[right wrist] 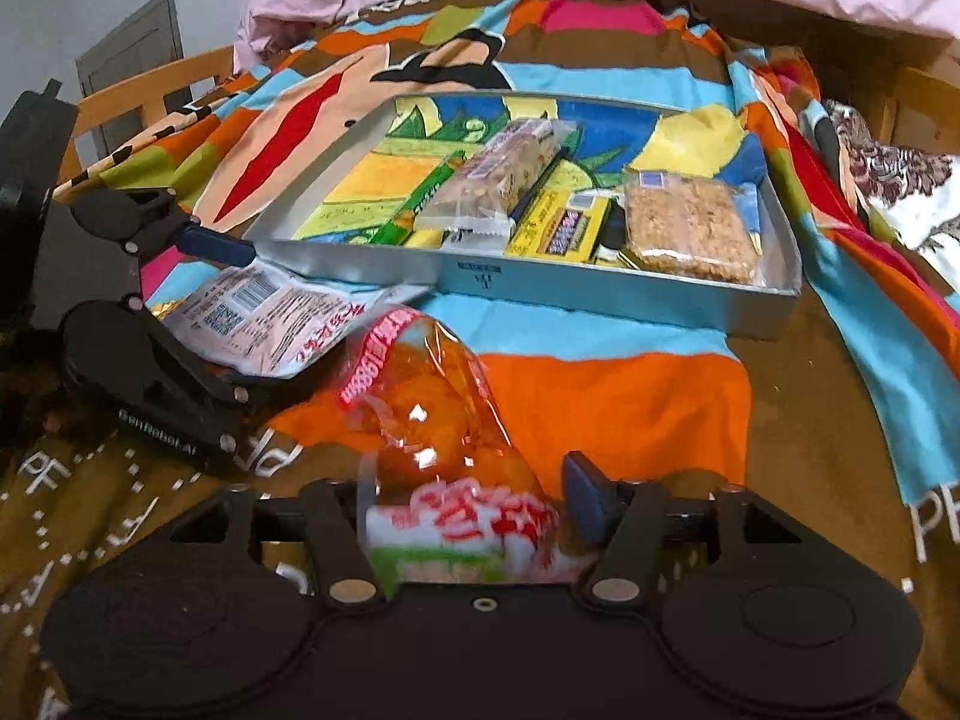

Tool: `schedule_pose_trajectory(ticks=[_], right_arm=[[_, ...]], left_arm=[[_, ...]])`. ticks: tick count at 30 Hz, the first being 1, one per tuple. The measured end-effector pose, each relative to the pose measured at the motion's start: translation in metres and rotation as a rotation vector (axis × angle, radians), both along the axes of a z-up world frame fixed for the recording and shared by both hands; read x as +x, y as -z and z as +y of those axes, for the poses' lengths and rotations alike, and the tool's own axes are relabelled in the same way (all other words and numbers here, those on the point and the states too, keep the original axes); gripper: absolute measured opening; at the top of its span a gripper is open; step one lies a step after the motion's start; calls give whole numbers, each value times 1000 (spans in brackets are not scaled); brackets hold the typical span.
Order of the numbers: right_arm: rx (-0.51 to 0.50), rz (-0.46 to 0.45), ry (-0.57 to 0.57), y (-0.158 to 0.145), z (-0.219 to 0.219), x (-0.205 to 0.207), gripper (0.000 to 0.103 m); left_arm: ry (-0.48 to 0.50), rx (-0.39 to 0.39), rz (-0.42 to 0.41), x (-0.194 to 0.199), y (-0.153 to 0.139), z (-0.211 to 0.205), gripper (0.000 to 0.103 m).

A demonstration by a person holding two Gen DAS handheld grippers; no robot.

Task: Organize snacks
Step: 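Grasp the orange jerky bag with the right gripper while the left grasps the white-and-green packet, then lift the jerky bag and white packet with both grippers and carry them over the tray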

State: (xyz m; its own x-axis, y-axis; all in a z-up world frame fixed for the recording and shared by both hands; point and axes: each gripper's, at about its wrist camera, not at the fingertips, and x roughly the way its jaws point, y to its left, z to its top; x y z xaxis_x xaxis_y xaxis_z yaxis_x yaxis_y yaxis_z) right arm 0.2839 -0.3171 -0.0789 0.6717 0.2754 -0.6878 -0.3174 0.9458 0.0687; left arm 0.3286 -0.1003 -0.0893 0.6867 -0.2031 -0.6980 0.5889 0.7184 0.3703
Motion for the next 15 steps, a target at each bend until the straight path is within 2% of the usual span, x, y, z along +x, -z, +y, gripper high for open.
schedule_pose_trajectory(ticks=[3, 4, 6, 10, 12, 14, 15], right_arm=[[-28, -30, -15, 6, 7, 4, 60], [-31, -27, -20, 6, 8, 4, 53], [-16, -12, -19, 3, 7, 3, 50], [12, 20, -3, -2, 2, 0, 49], [36, 40, 9, -4, -2, -2, 49], [53, 52, 17, -7, -5, -4, 49], [59, 56, 20, -8, -7, -5, 49]], left_arm=[[-4, 8, -30, -2, 5, -1, 102], [-2, 2, -18, -2, 5, 0, 98], [10, -6, 0, -5, 2, 0, 89], [67, 21, 14, -13, 0, -7, 62], [92, 49, 0, -20, 0, -14, 51], [106, 69, -19, -27, -2, -19, 34], [110, 73, -25, -30, -3, -21, 29]])
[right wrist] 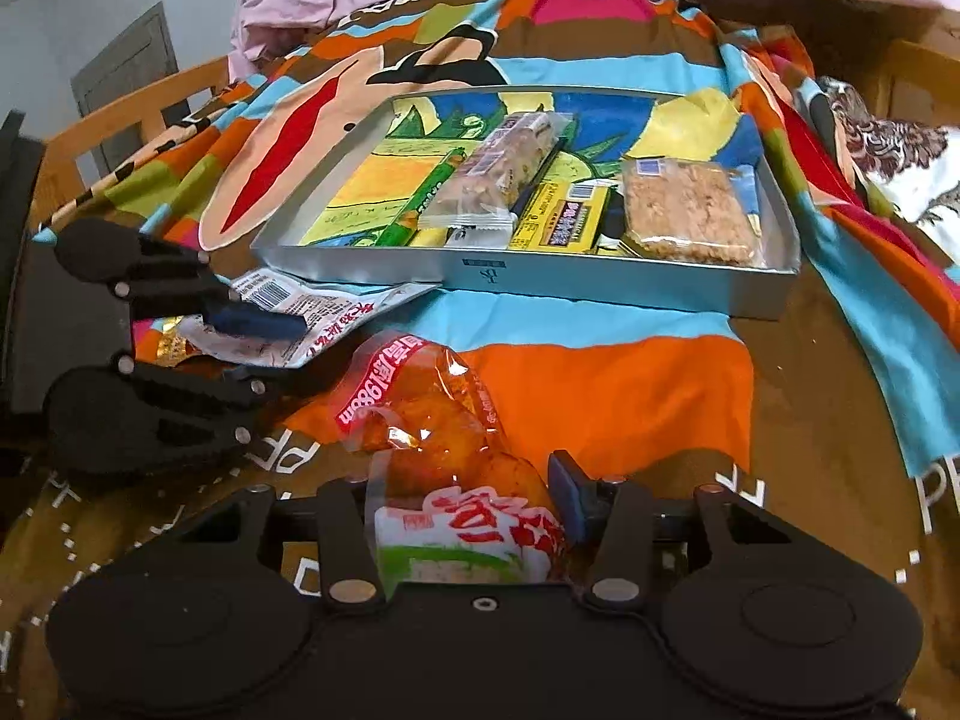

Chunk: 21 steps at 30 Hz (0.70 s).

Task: Organize snacks
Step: 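Lift the jerky bag and white packet with both grippers and carry them over the tray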

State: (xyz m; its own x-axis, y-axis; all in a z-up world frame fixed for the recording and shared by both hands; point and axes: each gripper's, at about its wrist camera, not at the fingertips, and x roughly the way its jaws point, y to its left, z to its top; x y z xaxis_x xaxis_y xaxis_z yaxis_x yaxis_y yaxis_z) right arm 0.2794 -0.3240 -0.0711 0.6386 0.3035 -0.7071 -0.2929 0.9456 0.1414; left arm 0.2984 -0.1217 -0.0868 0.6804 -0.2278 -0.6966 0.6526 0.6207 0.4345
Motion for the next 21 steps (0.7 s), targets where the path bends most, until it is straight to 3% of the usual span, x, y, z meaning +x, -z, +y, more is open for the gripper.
schedule_pose_trajectory(ticks=[2, 7, 10, 13, 17, 21], right_arm=[[10, 5, 8, -1, -2, -1, 49], [24, 3, 19, -1, -3, -1, 49], [27, -2, 22, -1, -3, -1, 49], [36, -15, 21, -1, -2, -1, 49], [24, -40, 8, -1, 2, 1, 49], [-2, -56, -18, 4, 8, 3, 51]], left_arm=[[6, 9, -21, -6, -1, -3, 19], [-38, -22, -82, -6, -7, -7, 17], [-91, -19, -126, 0, -7, -11, 22], [-141, 9, -158, 8, -3, -12, 33], [-175, 29, -146, 20, 3, -4, 41], [-177, 49, -123, 32, 9, 5, 41]])
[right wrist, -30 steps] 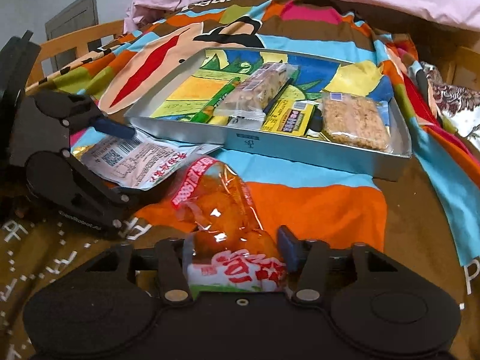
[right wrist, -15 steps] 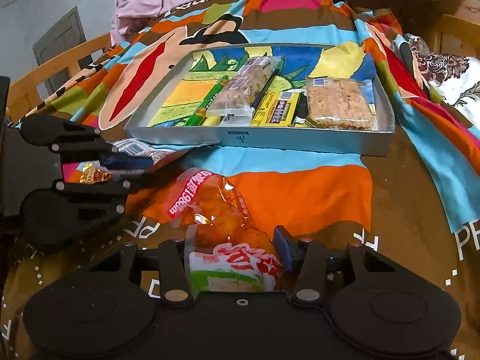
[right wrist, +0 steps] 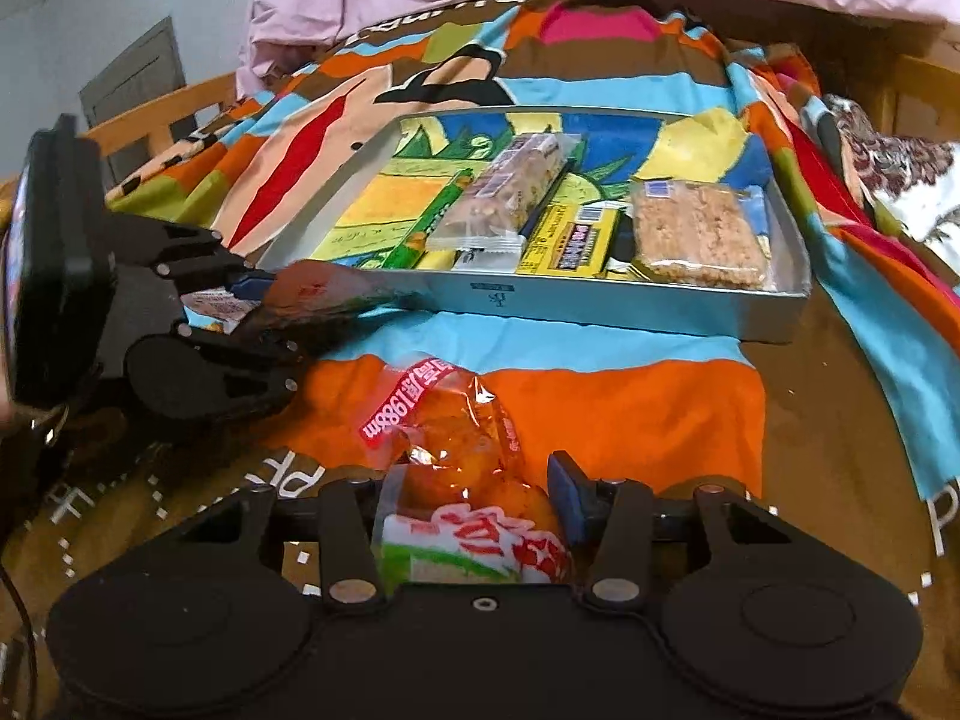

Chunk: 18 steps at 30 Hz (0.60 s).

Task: Organize snacks
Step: 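Lift the jerky bag and white packet with both grippers and carry them over the tray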

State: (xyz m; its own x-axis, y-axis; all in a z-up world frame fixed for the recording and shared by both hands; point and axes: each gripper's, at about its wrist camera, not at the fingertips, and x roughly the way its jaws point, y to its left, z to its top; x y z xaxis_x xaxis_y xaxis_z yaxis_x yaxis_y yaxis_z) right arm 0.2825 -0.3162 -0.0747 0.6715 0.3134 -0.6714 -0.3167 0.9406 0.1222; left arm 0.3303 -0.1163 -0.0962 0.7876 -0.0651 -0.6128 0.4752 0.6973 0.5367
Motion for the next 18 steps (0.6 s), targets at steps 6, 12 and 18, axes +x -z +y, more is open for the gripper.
schedule_pose_trajectory(ticks=[6, 12, 18], right_arm=[[-34, 1, -145, 5, 6, 0, 73], [-42, -4, -148, 5, 2, 3, 54], [-50, -20, -112, 1, 0, -2, 46]], left_arm=[[74, 47, -13, -8, 2, 0, 25], [126, 29, 9, -22, -10, 1, 16], [143, -28, 56, -41, -25, -3, 14]])
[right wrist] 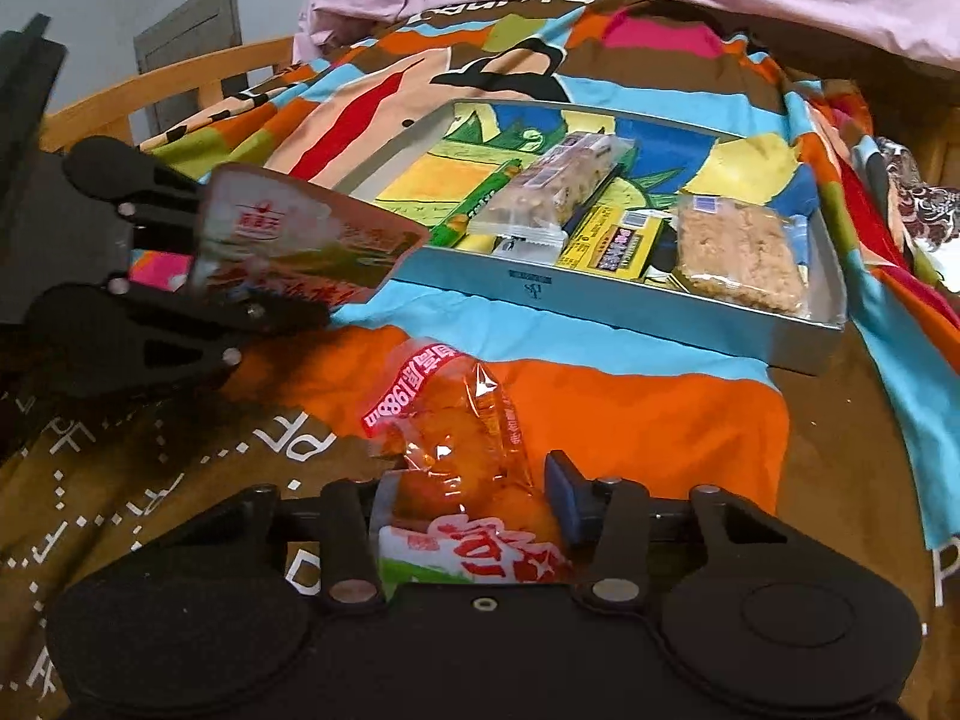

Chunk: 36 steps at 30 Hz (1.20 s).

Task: Organize snacks
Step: 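Lift the jerky bag and white packet with both grippers and carry them over the tray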

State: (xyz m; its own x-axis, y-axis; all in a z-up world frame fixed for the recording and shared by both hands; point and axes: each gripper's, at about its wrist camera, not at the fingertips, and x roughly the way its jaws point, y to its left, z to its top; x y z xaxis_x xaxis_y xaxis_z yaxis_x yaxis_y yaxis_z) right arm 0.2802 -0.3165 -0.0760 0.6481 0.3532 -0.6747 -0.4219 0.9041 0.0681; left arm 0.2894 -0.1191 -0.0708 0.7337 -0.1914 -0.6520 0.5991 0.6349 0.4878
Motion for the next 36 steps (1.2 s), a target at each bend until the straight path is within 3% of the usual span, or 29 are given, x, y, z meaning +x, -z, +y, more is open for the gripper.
schedule_pose_trajectory(ticks=[9, 16, 22, 36], right_arm=[[8, -8, 8, -10, -2, -18, 45], [-32, -25, 0, -6, 7, -23, 45], [-49, -79, 17, -11, 7, -27, 45], [-48, -172, 56, -24, 2, -28, 45]], left_arm=[[-30, -136, 60, -29, -20, 3, 13], [6, -131, -27, -58, -7, 7, 13], [-14, -180, -57, -58, -18, 10, 12], [-121, -359, -10, -36, -56, 30, 12]])
